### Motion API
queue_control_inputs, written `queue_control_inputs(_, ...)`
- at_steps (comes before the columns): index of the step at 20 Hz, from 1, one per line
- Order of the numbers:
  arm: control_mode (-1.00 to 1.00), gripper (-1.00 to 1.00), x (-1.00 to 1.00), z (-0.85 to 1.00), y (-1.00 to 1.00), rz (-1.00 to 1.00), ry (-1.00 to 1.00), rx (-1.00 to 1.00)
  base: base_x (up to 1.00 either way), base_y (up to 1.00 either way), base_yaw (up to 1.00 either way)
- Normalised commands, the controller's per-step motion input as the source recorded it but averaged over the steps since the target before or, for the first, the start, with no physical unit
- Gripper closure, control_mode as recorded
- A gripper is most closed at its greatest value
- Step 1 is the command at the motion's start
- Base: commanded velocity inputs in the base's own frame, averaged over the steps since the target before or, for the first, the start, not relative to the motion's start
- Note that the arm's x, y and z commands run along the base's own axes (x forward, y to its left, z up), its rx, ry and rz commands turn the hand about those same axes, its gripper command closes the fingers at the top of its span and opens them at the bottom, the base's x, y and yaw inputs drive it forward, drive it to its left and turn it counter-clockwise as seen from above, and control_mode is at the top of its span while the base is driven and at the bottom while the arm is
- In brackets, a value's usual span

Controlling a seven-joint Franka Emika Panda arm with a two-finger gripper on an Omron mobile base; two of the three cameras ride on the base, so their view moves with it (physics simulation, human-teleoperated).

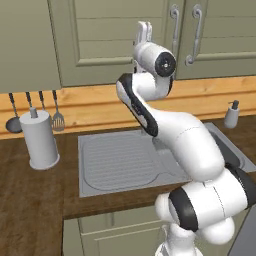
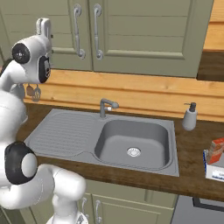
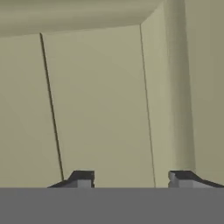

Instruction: Pick the boxed food and place it on the digital scale for weighing, and close the cabinet.

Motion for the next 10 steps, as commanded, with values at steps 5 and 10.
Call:
queue_control_inputs(5, -1.0, -1.0, 1.0, -0.16, -0.75, 0.28, 0.19, 0.18, 0.0, 0.0, 0.0)
queue_control_inputs(10, -1.0, -1.0, 1.0, -0.12, -0.52, 0.22, 0.24, 0.12, 0.0, 0.0, 0.0)
